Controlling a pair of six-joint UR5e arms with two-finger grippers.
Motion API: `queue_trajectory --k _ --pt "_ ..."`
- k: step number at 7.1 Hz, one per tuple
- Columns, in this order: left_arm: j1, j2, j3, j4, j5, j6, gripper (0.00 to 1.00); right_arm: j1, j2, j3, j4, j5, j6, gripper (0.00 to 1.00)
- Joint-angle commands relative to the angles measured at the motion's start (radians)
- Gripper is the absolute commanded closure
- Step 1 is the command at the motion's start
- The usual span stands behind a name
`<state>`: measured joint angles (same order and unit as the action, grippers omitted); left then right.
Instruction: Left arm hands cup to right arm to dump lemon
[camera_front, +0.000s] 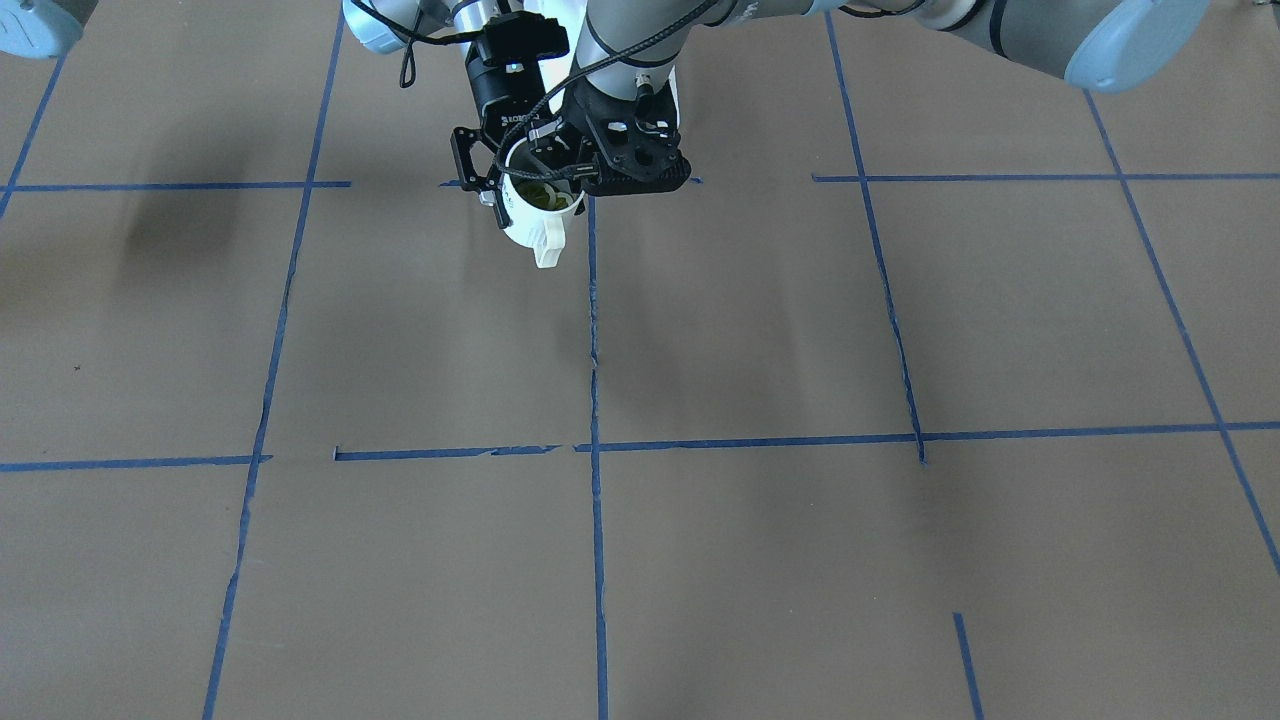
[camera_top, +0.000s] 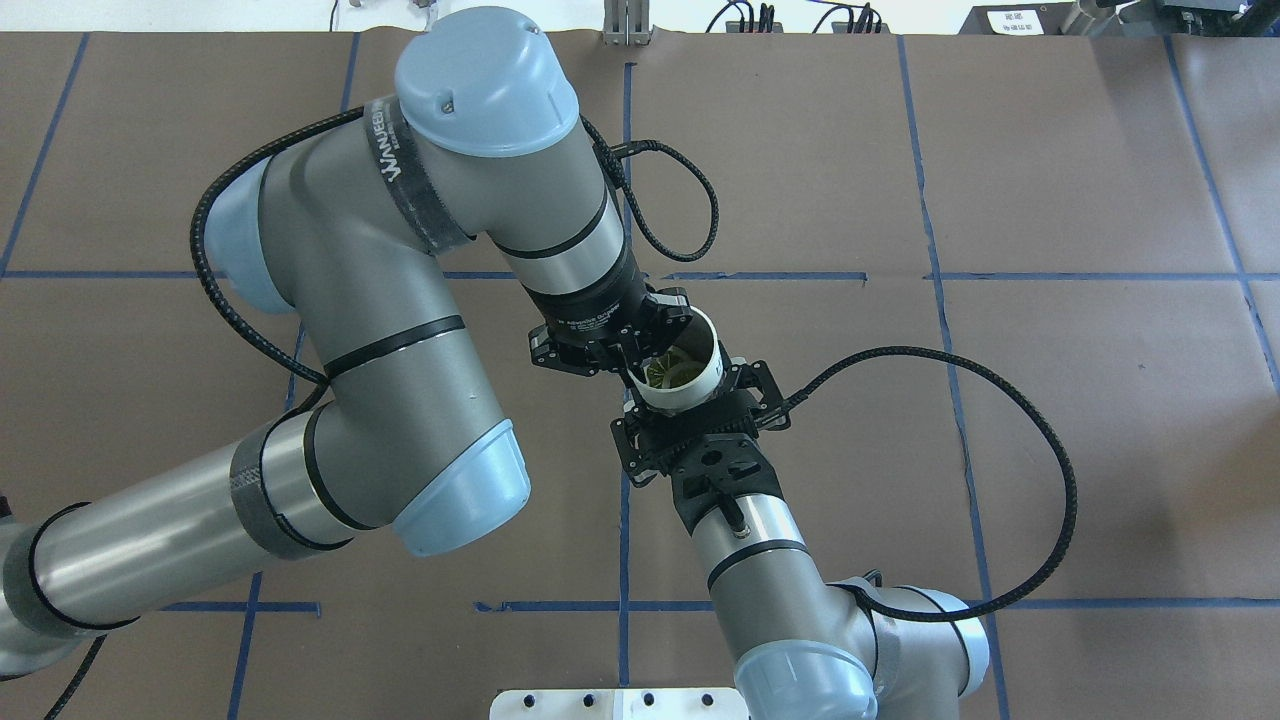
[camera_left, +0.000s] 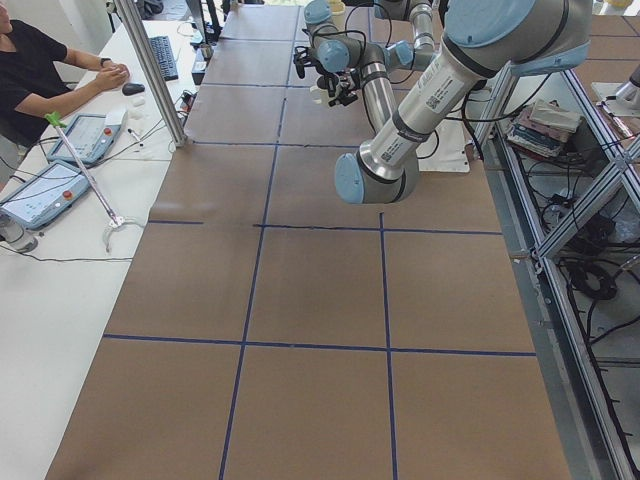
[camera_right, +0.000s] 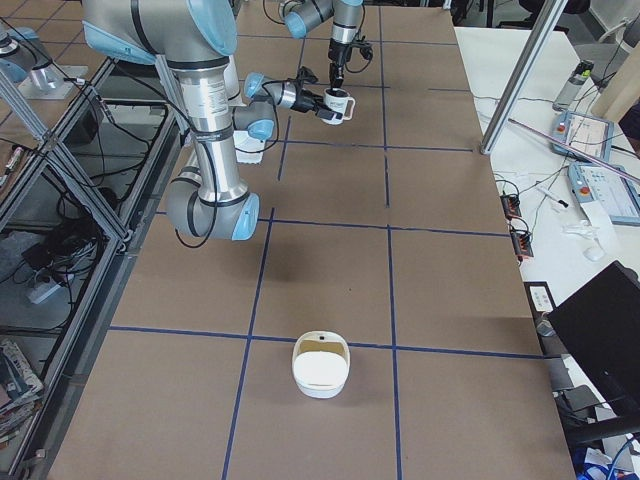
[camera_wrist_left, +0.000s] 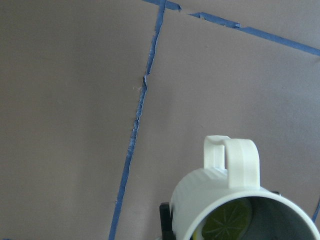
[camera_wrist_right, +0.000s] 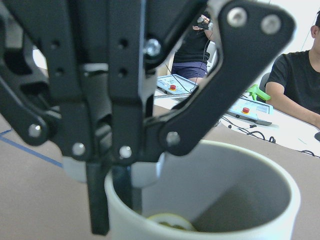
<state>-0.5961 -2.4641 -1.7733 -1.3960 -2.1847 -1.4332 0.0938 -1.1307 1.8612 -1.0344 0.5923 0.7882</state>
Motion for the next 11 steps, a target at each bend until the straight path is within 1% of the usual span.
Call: queue_trajectory --k 1,2,3,4,5,6,8,9,10,11 --pt "-0.002 0.02 -0.078 -0.003 0.028 -0.01 0.0 -0.006 -0.001 0.001 0.005 0.0 -0.003 0.55" --pt "-0.014 0.033 -0.122 -0.003 0.028 -0.01 0.0 -0.019 -0.011 0.009 0.007 -0.003 0.003 0.55" --pt "-0.039 0.04 -0.138 -0.003 0.028 -0.01 0.0 -0.013 -0.035 0.015 0.013 -0.029 0.008 0.55" --pt "-0.043 0.04 -0.14 -0.001 0.031 -0.01 0.0 -0.011 -0.073 0.038 0.048 -0.052 0.034 0.63" --pt "-0.044 0.047 -0.143 -0.001 0.042 -0.01 0.0 -0.009 -0.197 0.082 0.16 -0.055 0.204 0.65" --pt "-0.042 0.054 -0.146 -0.003 0.042 -0.01 0.0 0.003 -0.304 0.094 0.28 -0.055 0.263 0.66" --pt "-0.042 0.054 -0.146 -0.003 0.043 -0.01 0.0 0.052 -0.51 0.096 0.554 -0.043 0.261 0.73" --pt "-0.04 0.054 -0.146 -0.003 0.045 -0.01 0.0 0.066 -0.603 0.098 0.689 0.002 0.261 0.73" --pt "-0.039 0.059 -0.147 -0.003 0.051 -0.01 0.0 0.078 -0.679 0.098 0.761 0.024 0.261 0.75" --pt "-0.039 0.059 -0.147 -0.003 0.083 -0.01 0.0 0.134 -0.751 0.098 0.836 0.109 0.261 0.77"
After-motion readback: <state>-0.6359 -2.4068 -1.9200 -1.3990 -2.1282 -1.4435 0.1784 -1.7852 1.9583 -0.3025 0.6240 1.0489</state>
